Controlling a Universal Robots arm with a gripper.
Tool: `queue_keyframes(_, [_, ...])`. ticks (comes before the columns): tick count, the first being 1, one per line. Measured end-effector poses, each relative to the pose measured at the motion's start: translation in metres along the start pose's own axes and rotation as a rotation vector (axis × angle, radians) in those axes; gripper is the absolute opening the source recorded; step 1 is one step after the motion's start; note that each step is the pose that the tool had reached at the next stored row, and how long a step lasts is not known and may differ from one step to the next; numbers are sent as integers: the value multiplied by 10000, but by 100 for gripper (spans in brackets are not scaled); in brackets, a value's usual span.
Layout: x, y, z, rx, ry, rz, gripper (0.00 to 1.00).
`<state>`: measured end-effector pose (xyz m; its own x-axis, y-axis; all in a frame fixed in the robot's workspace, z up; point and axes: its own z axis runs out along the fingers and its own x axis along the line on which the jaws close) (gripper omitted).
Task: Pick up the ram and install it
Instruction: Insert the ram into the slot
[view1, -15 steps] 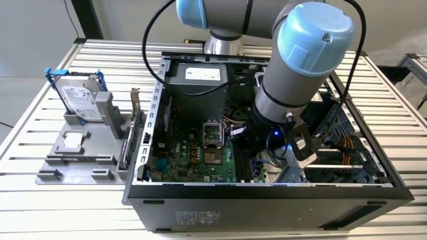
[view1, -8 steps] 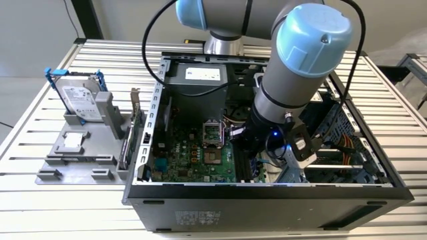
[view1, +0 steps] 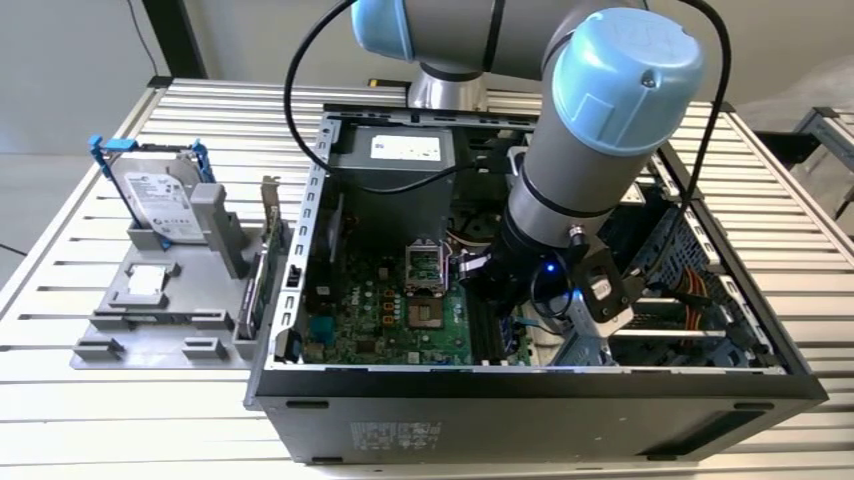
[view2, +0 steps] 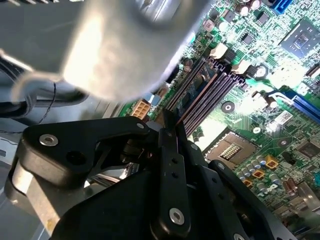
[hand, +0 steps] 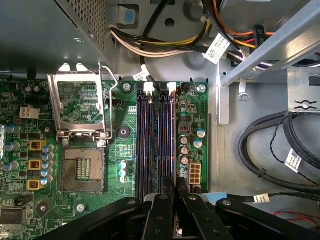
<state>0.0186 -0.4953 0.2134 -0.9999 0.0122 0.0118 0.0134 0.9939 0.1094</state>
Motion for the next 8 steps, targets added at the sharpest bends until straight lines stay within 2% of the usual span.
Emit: queue_keyframes(8, [2,1,0,-3,-8,66,0])
